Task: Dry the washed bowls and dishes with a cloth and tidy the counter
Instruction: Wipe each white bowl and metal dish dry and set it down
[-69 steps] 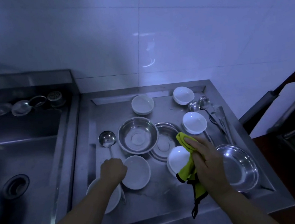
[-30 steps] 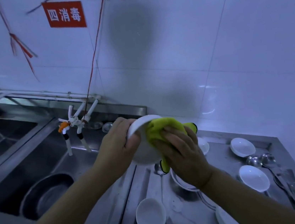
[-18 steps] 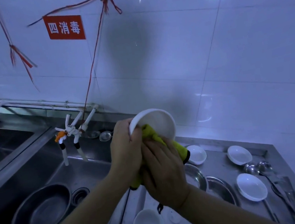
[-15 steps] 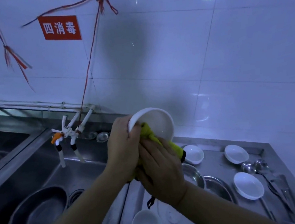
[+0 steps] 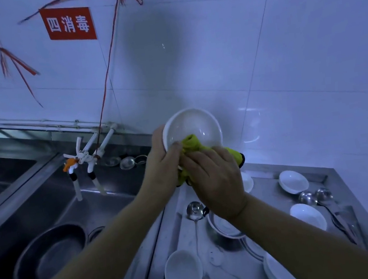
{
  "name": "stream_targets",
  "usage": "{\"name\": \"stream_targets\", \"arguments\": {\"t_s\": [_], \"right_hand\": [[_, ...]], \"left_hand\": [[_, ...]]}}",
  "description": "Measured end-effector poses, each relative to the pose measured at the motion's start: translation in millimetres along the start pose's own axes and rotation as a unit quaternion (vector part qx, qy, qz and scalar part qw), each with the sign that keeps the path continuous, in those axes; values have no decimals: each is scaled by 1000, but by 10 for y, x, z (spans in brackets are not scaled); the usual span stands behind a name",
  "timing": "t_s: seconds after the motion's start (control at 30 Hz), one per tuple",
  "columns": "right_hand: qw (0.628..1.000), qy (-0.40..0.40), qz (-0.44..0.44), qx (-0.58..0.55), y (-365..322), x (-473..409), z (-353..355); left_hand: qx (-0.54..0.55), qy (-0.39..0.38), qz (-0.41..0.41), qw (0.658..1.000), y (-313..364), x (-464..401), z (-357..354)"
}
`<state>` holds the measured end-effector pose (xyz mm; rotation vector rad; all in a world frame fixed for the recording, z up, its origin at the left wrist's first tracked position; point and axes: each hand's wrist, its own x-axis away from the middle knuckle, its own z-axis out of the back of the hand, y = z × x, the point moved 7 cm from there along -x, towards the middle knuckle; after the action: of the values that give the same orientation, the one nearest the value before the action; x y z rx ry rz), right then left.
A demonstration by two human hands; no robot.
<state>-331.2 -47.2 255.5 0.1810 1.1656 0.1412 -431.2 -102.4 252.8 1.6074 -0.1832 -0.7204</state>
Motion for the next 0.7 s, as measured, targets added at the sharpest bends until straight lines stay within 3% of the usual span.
{"name": "stream_targets", "arguments": {"t_s": [0.13, 0.23, 0.3, 0.37, 0.47, 0.53, 0.6, 0.7], "right_hand": [[994, -27, 101, -25, -30, 159, -3], [968, -57, 242, -35, 40, 252, 54], [957, -72, 277, -39, 63, 271, 53], [968, -71, 237, -32, 83, 226, 34], [992, -44, 118, -12, 78, 126, 28], [999, -20, 46, -19, 24, 95, 39], [999, -10, 23, -30, -55, 111, 39], [996, -23, 81, -30, -65, 157, 66]], "left_hand": [[-64, -49, -36, 996, 93, -35, 62], [-185, -190, -8, 964, 116, -105, 35], [-202, -265, 43, 942, 73, -132, 43], [-150, -219, 62, 962, 72, -146, 82], [-77, -39, 19, 996, -14, -5, 87], [-10, 26, -7, 1000, -75, 132, 20], [24, 45, -25, 998, -71, 156, 4], [23, -3, -48, 999, 30, 79, 26]]}}
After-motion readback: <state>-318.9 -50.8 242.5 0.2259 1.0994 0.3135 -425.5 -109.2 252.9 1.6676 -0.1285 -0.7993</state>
